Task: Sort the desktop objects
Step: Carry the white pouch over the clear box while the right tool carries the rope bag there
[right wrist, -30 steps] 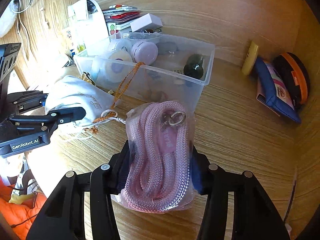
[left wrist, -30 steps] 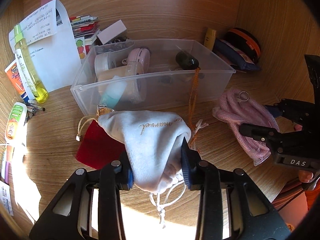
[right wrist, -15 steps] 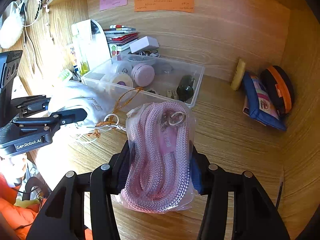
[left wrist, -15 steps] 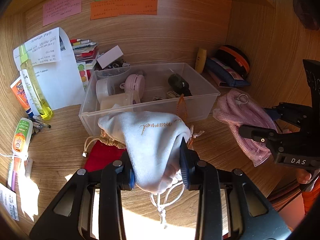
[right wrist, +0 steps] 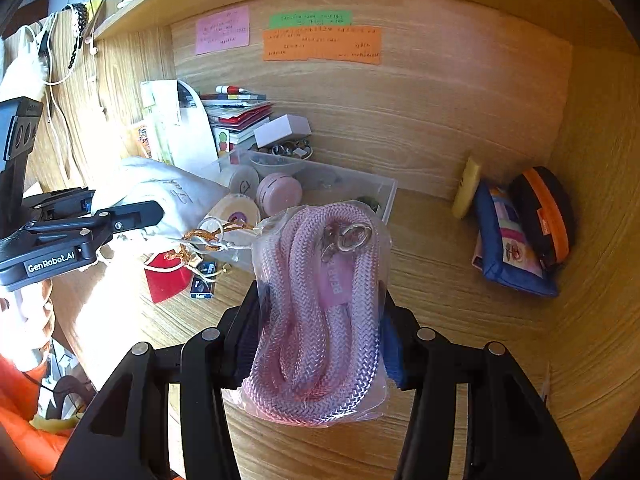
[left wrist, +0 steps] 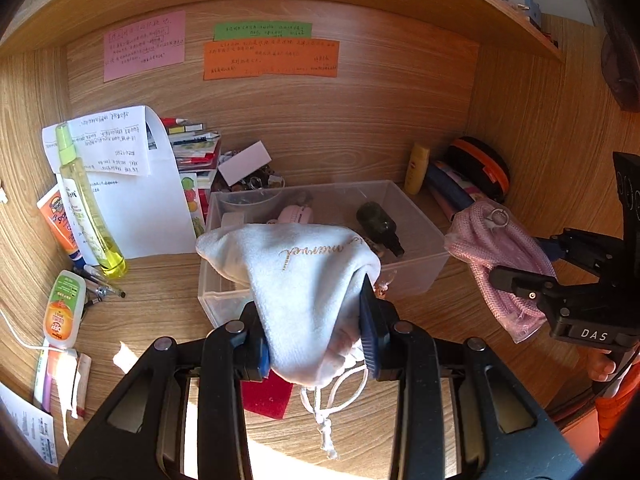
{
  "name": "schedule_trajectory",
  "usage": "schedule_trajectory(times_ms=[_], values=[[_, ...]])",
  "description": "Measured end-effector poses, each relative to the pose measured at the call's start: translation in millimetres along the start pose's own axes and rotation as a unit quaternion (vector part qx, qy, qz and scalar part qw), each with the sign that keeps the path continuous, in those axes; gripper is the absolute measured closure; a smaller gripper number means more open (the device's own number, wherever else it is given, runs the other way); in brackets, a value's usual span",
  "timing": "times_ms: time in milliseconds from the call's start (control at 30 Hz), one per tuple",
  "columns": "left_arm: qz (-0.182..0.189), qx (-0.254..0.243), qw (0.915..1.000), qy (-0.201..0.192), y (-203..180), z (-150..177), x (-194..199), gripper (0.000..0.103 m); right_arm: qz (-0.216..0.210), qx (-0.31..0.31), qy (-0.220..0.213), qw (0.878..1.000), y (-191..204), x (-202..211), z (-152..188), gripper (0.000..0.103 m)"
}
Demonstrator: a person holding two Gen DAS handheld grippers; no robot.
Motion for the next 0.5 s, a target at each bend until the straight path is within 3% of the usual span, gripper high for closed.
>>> schedule_trajectory(times_ms=[500], values=[[0.002, -0.007, 1.0, 0.006, 11, -44, -34, 0.069, -0.009, 0.013, 0.012, 1.0, 2, -48, -56, 0.055]])
Point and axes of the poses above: each gripper's, at about its wrist camera, not at the fingertips, and x roughly against the way its jaws point, y to its left, z to its underside, the point moved 2 cm from there along -x, roughly the way its jaws point, and after that the axes turned 12 degrees about y, right-handed, at the moved point
